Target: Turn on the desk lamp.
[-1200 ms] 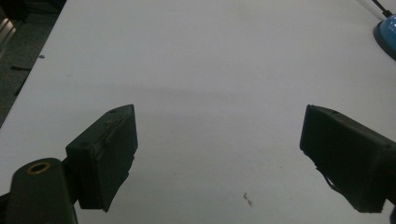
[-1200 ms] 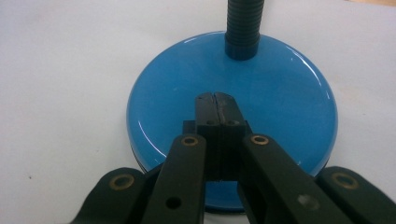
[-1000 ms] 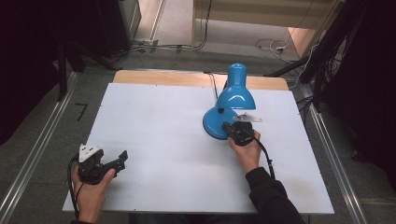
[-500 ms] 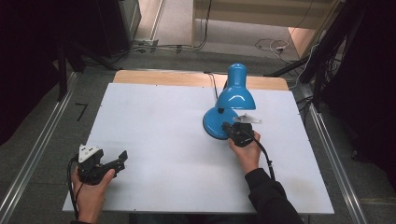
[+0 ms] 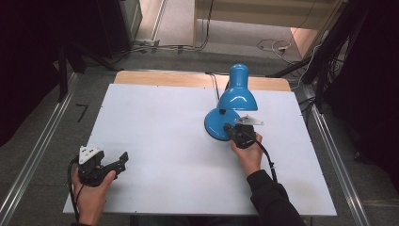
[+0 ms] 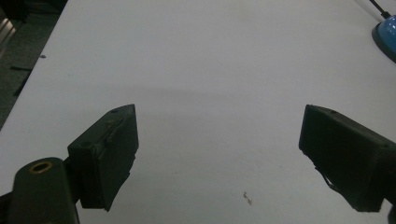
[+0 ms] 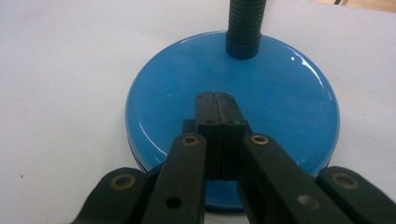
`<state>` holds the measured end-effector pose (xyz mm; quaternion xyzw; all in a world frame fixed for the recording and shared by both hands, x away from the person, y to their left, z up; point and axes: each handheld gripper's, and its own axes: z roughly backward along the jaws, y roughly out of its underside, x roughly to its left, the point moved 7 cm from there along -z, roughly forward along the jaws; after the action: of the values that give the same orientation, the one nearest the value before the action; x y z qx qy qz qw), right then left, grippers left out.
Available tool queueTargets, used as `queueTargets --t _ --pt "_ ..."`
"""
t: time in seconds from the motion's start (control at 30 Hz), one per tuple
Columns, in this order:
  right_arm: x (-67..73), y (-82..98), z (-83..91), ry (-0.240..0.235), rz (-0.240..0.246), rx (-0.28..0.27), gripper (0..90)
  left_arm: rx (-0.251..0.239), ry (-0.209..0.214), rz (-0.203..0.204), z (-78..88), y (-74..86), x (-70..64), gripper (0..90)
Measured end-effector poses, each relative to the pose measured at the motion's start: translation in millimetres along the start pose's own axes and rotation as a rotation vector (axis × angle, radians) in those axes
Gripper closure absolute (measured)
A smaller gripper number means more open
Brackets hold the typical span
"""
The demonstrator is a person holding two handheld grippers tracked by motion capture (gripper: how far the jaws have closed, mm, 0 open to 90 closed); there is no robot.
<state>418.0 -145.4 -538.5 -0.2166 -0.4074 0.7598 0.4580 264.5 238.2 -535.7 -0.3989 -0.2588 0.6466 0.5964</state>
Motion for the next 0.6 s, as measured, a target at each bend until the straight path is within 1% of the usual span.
queueTargets --t 0.17,0.2,0.23,0.27,0.3,0.37,0.43,0.53,0.57,0.6 --pt "0.1 1.0 0.3 0.008 0.001 -0.008 87.7 0.000 0.002 0.000 -0.1 0.1 0.0 12.2" --pt "1.3 3.4 1.1 -0.010 0.001 0.002 87.9 0.000 0.003 0.000 -0.1 0.1 0.0 12.2" --pt "1.3 3.4 1.1 -0.010 0.001 0.002 87.9 0.000 0.002 0.000 0.0 0.1 -0.1 12.2" --pt "3.6 4.2 2.0 -0.007 0.016 -0.003 87.9 -0.001 0.002 0.000 0.1 0.1 -0.1 12.2" --pt "3.6 4.2 2.0 -0.007 0.016 -0.003 87.9 -0.001 0.002 0.000 0.0 0.1 -0.1 12.2" --pt "2.1 3.9 2.2 -0.017 0.006 0.005 87.9 0.001 0.001 -0.002 0.0 0.0 -0.2 12.2" --pt "1.7 3.8 2.4 -0.015 0.006 0.005 87.8 -0.001 0.001 -0.002 0.2 -0.2 -0.6 12.2" --pt "0.3 3.2 4.0 -0.032 -0.013 0.025 87.7 -0.002 0.001 0.000 -0.6 -0.4 -0.6 12.2" --pt "0.3 3.2 4.0 -0.032 -0.013 0.025 87.7 -0.001 0.000 0.002 -0.9 -0.3 -0.5 12.2" --pt "0.0 4.0 5.5 -0.040 -0.014 0.038 87.6 0.002 0.001 0.001 -1.0 0.0 -0.4 12.2"
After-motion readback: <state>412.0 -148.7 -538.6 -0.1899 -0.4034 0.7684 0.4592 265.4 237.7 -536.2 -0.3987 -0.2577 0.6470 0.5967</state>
